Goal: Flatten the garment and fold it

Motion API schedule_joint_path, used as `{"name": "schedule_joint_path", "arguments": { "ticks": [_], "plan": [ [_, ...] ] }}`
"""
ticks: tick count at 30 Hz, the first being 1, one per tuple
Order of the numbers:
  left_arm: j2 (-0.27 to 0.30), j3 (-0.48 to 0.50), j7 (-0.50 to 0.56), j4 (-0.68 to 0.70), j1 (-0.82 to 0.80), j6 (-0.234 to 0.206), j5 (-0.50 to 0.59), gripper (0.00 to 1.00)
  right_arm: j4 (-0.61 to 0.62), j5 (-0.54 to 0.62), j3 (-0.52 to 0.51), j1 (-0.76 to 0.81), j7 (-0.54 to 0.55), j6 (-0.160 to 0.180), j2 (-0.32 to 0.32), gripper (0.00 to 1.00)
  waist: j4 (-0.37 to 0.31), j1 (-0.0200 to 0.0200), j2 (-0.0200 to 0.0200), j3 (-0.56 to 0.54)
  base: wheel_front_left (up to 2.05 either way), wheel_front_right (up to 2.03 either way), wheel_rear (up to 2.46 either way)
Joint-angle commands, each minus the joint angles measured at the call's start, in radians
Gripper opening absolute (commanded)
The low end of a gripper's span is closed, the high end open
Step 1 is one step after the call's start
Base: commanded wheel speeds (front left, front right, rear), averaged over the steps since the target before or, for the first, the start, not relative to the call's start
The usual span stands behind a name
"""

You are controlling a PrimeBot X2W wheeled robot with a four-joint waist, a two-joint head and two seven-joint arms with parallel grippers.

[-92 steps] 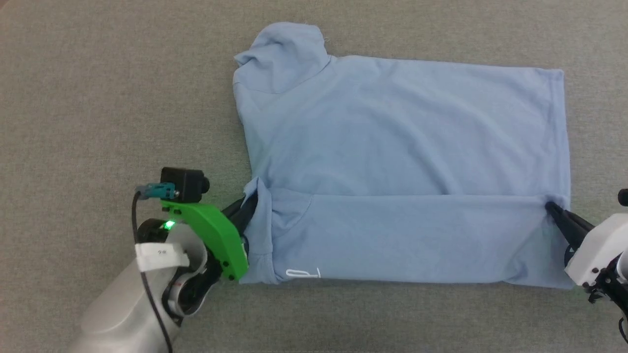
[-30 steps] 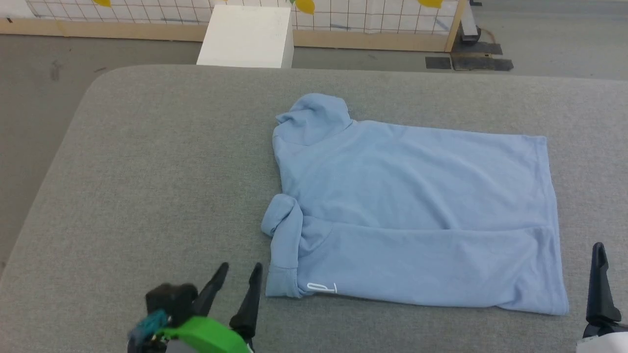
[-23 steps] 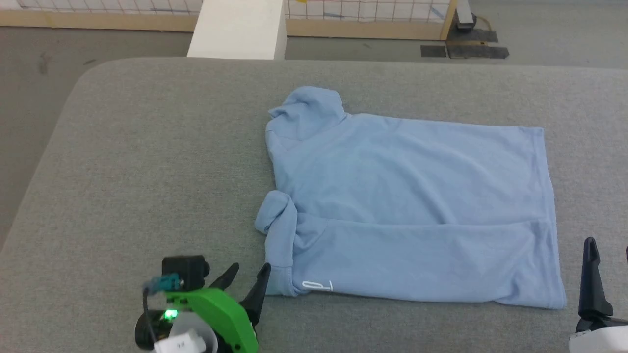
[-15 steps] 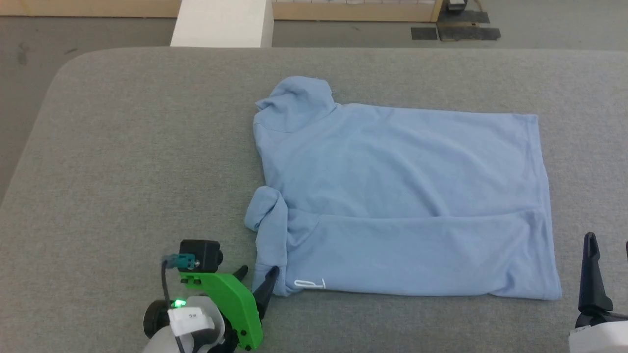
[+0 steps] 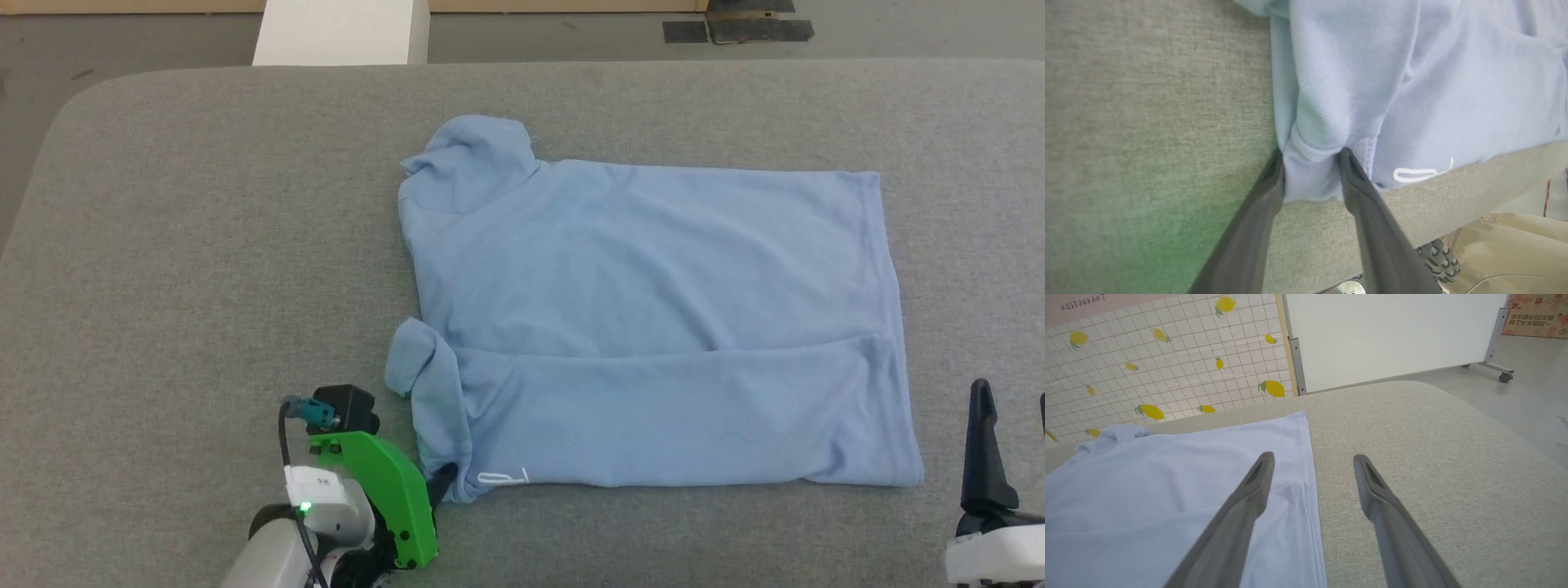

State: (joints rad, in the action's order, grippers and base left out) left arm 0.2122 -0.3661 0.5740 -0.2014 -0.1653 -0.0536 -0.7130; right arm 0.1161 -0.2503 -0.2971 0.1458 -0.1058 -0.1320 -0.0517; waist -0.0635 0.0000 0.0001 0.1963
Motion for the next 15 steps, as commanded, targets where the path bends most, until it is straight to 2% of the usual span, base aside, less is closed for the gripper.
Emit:
{"name": "schedule_joint_path", "arguments": {
  "ticks": [1,5,9,13,15],
  "plan": [
    [-0.023,-0.015,-0.005,-0.037,0.009,0.004,-0.003,0.0,-0.001,-0.001,0.002,-0.022,0.001,0.001,0.001,1.0,-0.004,0.0,-0.0001,0.004,0.0,0.0,0.0],
    [-0.03,0.009,-0.08,-0.037,0.004,0.006,0.003,0.0,0.012,0.023,0.012,-0.037,0.019,0.001,0.001,1.0,-0.005,0.0,-0.0001,0.01,0.0,0.0,0.0],
    [-0.033,0.033,-0.144,-0.014,0.01,0.005,0.004,0.0,0.028,-0.002,0.036,-0.061,0.09,0.001,-0.025,1.0,-0.002,0.0,-0.0001,0.016,0.0,0.0,0.0],
    [-0.032,0.042,-0.171,0.013,0.025,0.006,0.001,0.0,0.009,-0.053,0.014,-0.086,0.263,0.001,-0.051,1.0,-0.002,0.0,-0.0001,0.026,0.0,0.0,0.0],
    [-0.033,0.044,-0.179,0.025,0.029,0.006,-0.002,0.0,-0.013,-0.074,-0.004,-0.096,0.395,0.001,-0.06,1.0,0.001,0.0,-0.0001,0.032,0.0,0.0,0.0]
  ]
}}
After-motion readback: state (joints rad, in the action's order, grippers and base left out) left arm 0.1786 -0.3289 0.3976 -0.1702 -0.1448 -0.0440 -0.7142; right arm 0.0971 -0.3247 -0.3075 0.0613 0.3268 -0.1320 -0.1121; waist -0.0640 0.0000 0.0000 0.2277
